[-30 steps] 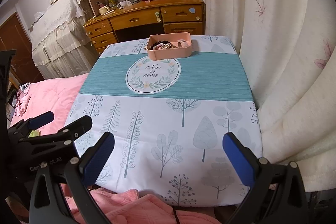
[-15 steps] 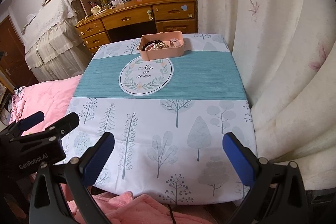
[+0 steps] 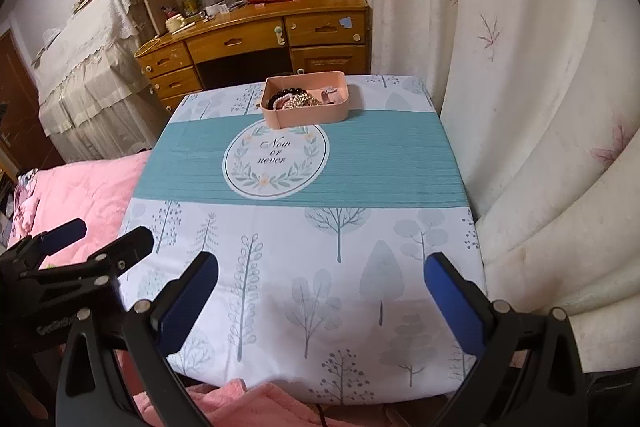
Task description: Organize jewelry
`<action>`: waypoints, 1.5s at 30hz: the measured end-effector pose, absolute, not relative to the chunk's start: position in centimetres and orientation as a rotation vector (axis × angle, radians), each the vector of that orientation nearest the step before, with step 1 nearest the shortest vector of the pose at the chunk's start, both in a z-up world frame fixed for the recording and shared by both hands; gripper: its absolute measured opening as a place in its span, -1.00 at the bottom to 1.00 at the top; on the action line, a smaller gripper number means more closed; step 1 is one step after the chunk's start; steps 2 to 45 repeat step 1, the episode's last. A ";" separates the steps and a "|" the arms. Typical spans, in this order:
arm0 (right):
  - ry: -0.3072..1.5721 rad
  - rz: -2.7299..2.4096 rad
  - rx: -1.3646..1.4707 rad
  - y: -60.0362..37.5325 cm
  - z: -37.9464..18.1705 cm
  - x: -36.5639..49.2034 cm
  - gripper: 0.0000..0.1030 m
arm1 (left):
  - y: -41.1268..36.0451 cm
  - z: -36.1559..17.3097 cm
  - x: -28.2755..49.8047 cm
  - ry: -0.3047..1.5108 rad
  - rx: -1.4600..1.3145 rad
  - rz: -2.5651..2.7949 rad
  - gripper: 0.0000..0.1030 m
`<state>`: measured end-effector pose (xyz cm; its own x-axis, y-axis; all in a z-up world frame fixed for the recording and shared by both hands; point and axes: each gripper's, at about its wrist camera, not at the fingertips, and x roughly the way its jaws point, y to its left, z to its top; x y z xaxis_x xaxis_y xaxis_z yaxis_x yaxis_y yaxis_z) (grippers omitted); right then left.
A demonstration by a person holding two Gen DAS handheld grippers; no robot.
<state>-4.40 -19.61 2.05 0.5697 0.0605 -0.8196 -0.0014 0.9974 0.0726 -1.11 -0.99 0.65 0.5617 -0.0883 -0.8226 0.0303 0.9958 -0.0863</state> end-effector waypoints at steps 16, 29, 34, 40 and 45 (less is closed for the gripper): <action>0.961 0.030 0.075 -19.5 2.1 -4.2 1.00 | -0.6 0.9 -1.0 0.959 -0.071 -0.081 0.99; 0.961 0.030 0.075 -19.5 2.1 -4.2 1.00 | -0.6 0.9 -1.0 0.959 -0.071 -0.081 0.99; 0.961 0.030 0.075 -19.5 2.1 -4.2 1.00 | -0.6 0.9 -1.0 0.959 -0.071 -0.081 0.99; 0.961 0.030 0.075 -19.5 2.1 -4.2 1.00 | -0.6 0.9 -1.0 0.959 -0.071 -0.081 0.99; 0.961 0.030 0.075 -19.5 2.1 -4.2 1.00 | -0.6 0.9 -1.0 0.959 -0.071 -0.081 0.99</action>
